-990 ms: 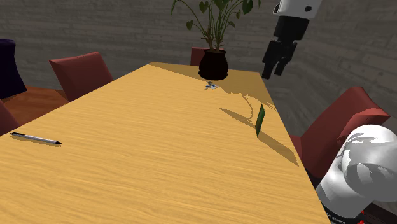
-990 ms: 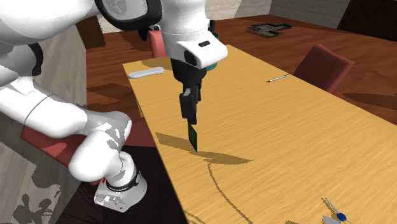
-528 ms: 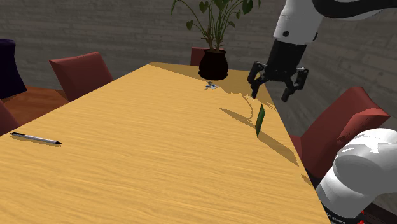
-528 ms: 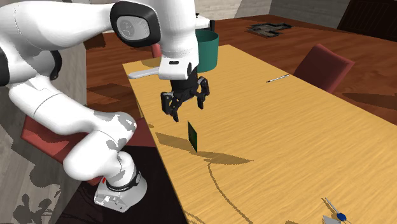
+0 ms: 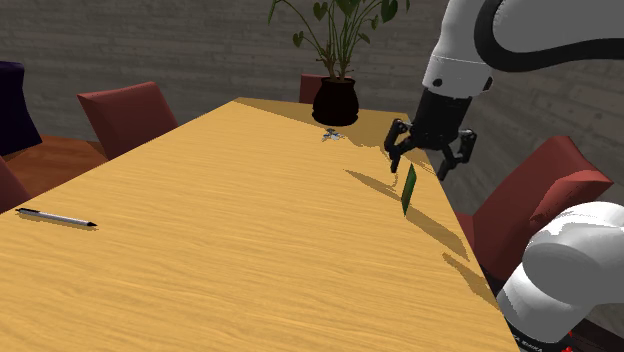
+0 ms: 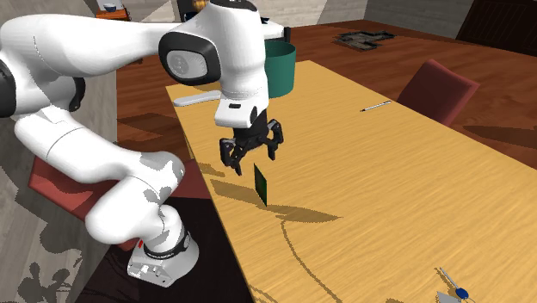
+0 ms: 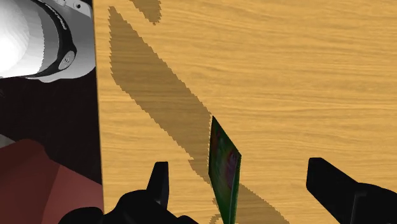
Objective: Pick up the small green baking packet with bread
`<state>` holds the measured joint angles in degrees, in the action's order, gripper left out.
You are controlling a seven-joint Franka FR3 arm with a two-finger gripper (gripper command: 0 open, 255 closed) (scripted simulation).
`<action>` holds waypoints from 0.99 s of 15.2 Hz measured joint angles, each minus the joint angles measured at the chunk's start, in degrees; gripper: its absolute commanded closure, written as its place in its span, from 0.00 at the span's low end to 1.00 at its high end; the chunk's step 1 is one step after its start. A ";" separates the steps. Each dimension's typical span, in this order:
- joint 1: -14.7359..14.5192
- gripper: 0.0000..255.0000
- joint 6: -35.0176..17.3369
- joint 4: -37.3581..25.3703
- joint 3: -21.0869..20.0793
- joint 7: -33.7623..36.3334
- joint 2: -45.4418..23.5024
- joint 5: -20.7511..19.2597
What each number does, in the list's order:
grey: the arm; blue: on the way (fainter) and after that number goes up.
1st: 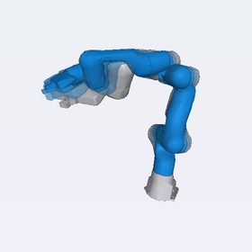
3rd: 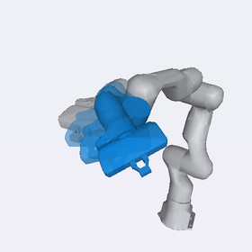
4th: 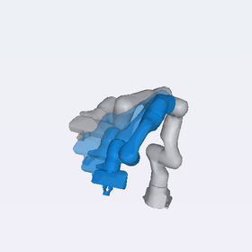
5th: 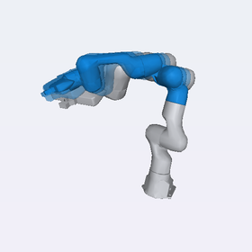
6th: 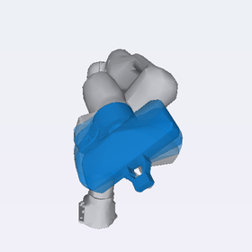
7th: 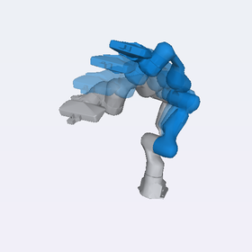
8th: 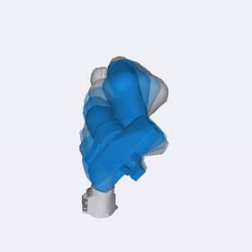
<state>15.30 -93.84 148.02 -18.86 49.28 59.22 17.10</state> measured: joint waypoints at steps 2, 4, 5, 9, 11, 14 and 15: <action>-0.03 1.00 -0.16 0.29 -0.01 -0.04 0.13 0.03; -0.04 1.00 -0.20 0.38 0.00 -0.04 0.18 0.04; -0.04 1.00 -0.20 0.39 0.00 -0.05 0.19 0.04; -0.05 1.00 -0.22 0.39 0.00 -0.05 0.21 0.05; -0.04 1.00 -0.23 0.38 -0.02 -0.04 0.19 0.06; 0.19 1.00 0.99 -1.19 0.42 -0.04 -0.20 -0.37; 0.26 1.00 1.64 -2.04 0.54 0.07 -0.39 -0.51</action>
<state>15.56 -92.20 145.98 -18.32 49.35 58.84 16.59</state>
